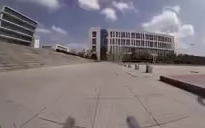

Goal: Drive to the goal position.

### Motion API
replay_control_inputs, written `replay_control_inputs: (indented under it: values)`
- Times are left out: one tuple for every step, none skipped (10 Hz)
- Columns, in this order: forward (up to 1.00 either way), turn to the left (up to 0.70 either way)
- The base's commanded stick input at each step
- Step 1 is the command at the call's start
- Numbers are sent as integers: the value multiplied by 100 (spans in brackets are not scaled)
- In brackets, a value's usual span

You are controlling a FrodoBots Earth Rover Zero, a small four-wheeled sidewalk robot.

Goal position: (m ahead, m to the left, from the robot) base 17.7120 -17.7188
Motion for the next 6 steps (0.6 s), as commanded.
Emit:
replay_control_inputs:
  values:
    - [70,-22]
    - [70,-22]
    - [70,-22]
    - [70,-23]
    - [70,-16]
    - [70,-5]
